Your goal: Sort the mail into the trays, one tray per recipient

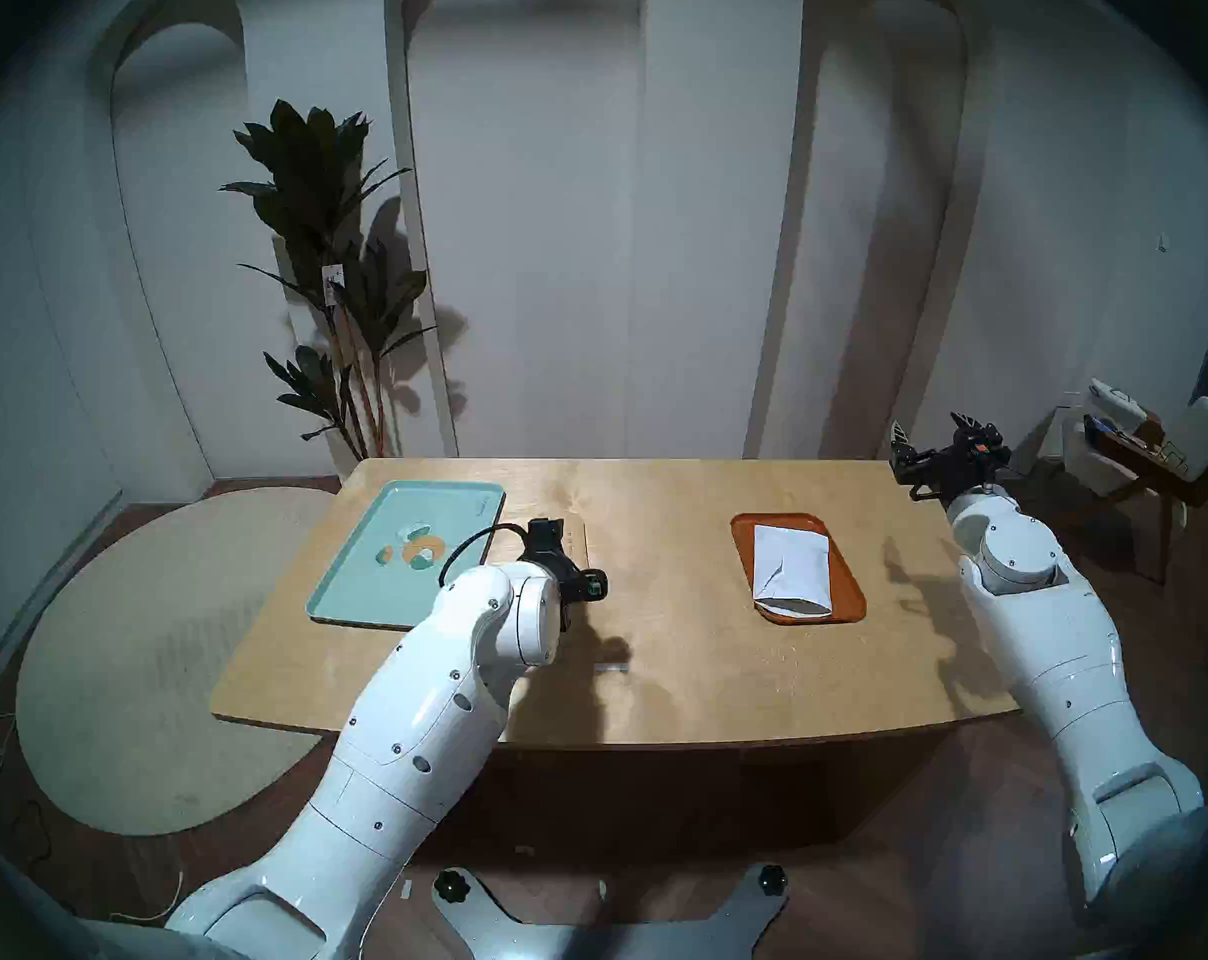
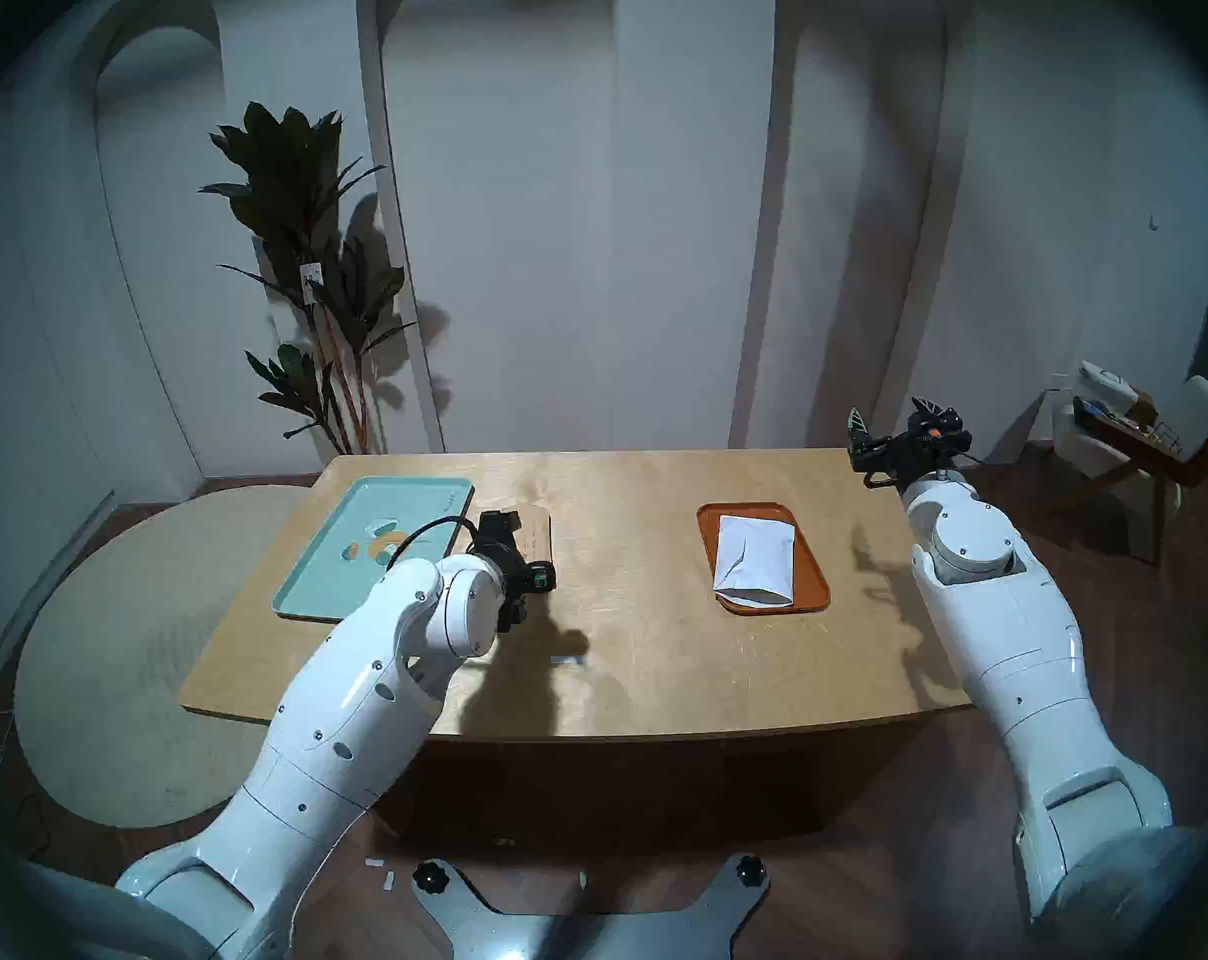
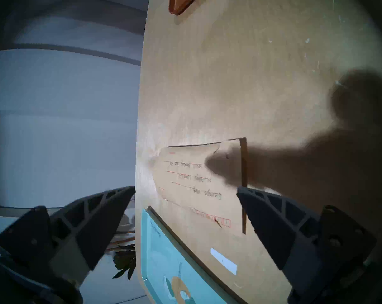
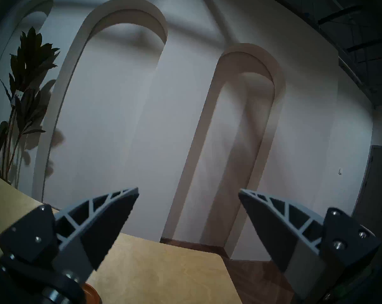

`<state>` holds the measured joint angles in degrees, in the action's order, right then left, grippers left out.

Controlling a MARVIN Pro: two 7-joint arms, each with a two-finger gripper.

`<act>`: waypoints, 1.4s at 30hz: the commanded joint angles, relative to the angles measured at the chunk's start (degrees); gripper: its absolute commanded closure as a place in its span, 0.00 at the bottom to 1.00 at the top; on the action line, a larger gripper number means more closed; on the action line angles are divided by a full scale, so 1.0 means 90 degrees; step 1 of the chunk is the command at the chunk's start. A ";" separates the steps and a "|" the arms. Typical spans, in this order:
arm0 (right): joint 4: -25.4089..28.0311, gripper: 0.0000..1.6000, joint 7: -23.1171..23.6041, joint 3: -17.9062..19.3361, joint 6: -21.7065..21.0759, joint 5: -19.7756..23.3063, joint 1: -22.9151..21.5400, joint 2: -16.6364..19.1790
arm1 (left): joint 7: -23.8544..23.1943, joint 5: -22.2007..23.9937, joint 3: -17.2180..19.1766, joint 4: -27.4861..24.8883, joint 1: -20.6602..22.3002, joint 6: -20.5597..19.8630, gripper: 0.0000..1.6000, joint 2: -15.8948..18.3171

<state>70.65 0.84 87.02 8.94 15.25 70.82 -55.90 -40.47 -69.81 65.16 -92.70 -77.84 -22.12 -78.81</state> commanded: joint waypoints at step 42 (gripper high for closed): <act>0.0110 0.00 0.0001 0.0012 0.0081 -0.0010 -0.0094 0.0029 | 0.0824 0.0361 0.0108 0.1707 0.0883 0.0213 0.00 -0.0806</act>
<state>70.64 0.85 86.97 9.04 15.29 70.81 -55.81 -32.54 -68.43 64.51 -78.15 -72.63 -20.90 -84.96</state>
